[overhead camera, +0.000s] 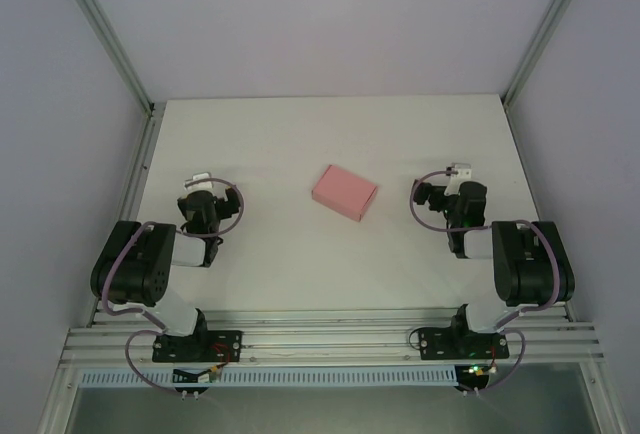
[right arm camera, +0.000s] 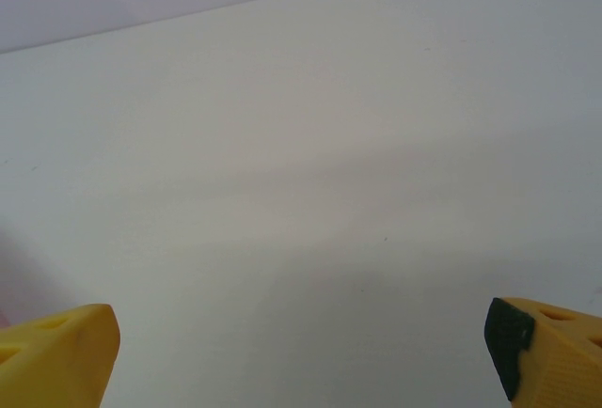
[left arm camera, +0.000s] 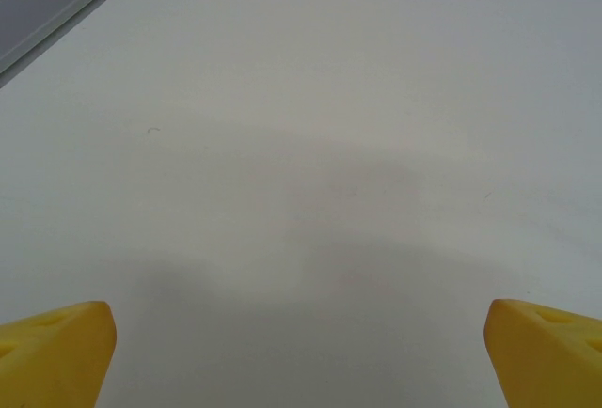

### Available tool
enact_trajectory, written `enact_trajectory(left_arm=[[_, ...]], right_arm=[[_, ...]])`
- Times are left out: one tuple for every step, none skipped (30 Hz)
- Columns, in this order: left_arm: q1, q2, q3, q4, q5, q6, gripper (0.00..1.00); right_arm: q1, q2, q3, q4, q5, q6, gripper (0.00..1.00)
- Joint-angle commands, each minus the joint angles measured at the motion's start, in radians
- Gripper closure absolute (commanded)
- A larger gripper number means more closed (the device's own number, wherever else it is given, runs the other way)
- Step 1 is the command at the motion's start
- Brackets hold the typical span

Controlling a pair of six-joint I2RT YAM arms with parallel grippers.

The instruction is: Assemble paper box

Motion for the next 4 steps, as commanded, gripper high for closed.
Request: enact_trajectory(left_arm=[[0.000,-0.001,0.009,0.034,0.017,0.005,0.00],[0.000,-0.004,0.009,0.028,0.017,0.005,0.00],[0.000,-0.001,0.008,0.035,0.016,0.006,0.00],[0.001,-0.004,0.010,0.029,0.017,0.005,0.00]], right_arm=[[-0.001,-0.006,-0.003,0.029,-0.032,0.010,0.00],[-0.001,-0.006,-0.002,0.026,-0.032,0.010,0.00],[-0.001,-0.005,-0.001,0.028,-0.032,0.010,0.00],[-0.003,-0.004,-0.002,0.028,-0.032,0.010,0.00]])
